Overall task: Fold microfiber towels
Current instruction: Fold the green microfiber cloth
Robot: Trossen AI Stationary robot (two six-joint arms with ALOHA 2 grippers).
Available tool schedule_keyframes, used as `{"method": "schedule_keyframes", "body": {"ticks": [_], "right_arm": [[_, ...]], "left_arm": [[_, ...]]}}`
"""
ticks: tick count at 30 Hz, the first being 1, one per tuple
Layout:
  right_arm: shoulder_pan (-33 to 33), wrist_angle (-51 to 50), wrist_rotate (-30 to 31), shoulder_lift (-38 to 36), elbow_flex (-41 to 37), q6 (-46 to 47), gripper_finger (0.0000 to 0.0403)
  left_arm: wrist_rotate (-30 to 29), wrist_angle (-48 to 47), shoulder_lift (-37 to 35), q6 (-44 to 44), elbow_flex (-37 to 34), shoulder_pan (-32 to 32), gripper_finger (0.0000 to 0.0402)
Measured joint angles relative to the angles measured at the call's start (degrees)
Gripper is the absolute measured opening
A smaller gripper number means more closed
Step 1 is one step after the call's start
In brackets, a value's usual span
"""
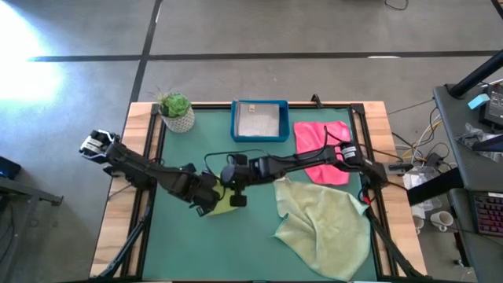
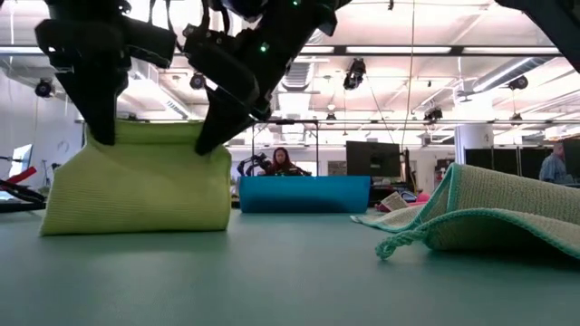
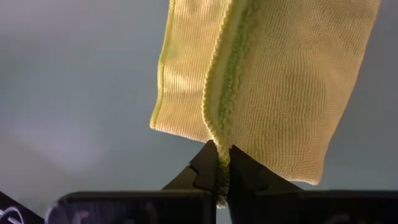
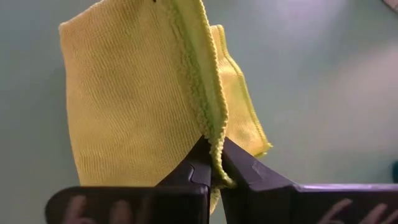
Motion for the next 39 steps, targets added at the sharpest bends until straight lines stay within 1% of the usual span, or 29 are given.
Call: {"method": "schedule_keyframes", "body": {"ticks": [12, 20, 24, 33, 36, 39], "right_arm": [[-1.0, 2.9, -1.8, 2.8, 0.0, -3.2, 0.0008], [-1.9, 3.2, -1.6, 2.8, 0.1, -4.0, 0.0008], [-2.2, 2.7, -1.4, 2.8, 0.0, -4.0, 0.0008], [-2.2, 2.9, -1.3, 2.8, -0.1, -4.6, 0.0009], [-2.2, 3.1, -1.3, 2.8, -0.1, -5.5, 0.0021], [-2.3, 3.1, -1.4, 2.8, 0.2, -5.4, 0.0046]], "left_arm": [[1.5, 0.3, 0.0, -0.2, -2.3, 0.3, 0.0], [0.0, 0.2, 0.0, 0.1, -3.1, 0.7, 0.0002], [0.0, 0.0, 0.0, 1.4, -3.1, 0.7, 0.0025], [0.0, 0.1, 0.0, 1.2, -3.1, 0.7, 0.0098], [-0.1, 0.1, 0.0, 1.2, -2.9, 0.7, 0.0119], [-0.1, 0.0, 0.0, 1.2, -2.8, 0.9, 0.0136]]}}
